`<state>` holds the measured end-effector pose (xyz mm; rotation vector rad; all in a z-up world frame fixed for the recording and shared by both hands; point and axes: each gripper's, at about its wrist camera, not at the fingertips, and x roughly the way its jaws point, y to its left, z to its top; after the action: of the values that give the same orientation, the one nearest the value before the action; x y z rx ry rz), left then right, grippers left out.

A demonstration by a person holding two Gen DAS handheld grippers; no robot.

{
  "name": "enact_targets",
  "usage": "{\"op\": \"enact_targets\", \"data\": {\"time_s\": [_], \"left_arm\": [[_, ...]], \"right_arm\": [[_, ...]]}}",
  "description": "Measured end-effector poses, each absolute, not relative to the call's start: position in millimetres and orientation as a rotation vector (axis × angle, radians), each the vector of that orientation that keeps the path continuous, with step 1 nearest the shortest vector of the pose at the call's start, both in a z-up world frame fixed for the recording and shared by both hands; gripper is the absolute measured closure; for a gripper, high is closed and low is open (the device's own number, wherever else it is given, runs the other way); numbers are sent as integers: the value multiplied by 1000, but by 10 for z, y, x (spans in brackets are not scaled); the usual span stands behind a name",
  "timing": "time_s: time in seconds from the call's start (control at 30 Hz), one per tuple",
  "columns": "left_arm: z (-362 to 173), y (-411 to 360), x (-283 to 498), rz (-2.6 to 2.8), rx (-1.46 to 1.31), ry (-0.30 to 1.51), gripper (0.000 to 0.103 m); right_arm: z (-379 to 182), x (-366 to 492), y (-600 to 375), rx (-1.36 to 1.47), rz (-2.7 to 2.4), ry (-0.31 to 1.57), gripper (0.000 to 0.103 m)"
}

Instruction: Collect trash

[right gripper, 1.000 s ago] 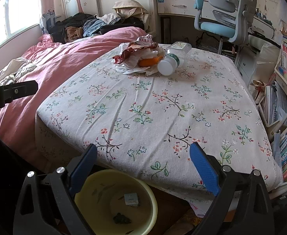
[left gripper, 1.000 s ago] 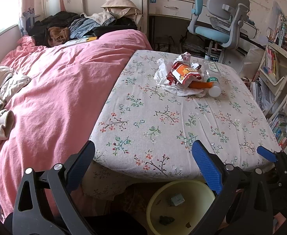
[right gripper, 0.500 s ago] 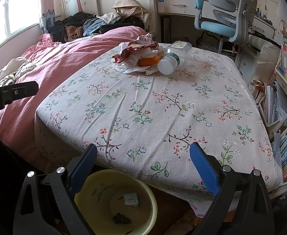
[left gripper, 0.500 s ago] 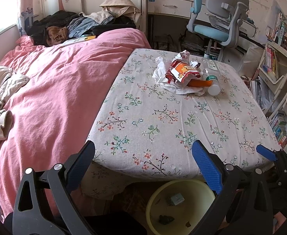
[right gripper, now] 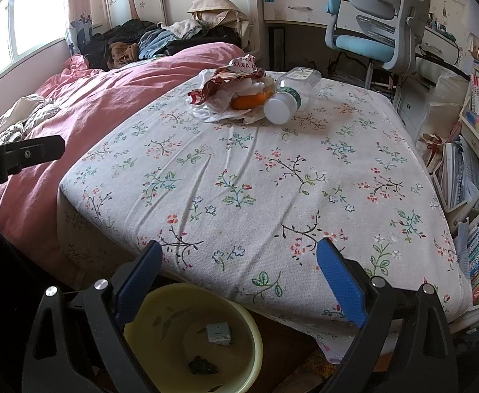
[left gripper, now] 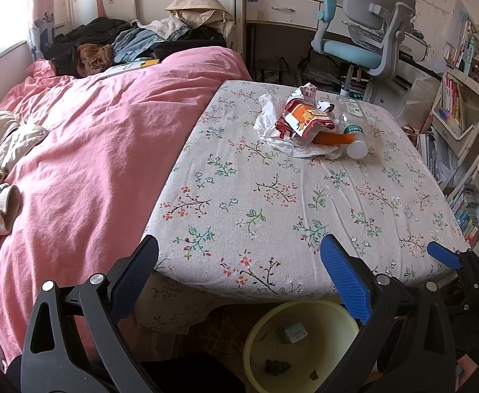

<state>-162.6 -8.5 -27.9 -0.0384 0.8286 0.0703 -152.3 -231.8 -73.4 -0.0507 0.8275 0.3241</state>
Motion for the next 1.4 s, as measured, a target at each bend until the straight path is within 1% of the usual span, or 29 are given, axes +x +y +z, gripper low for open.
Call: {"op": "enact_targets", "data": {"time_s": [1.4], "left_arm": [[-365, -132, -1561, 58, -29, 851, 7]], "right_arm": [[-787, -1494, -2270, -56, 326, 840, 12]]}}
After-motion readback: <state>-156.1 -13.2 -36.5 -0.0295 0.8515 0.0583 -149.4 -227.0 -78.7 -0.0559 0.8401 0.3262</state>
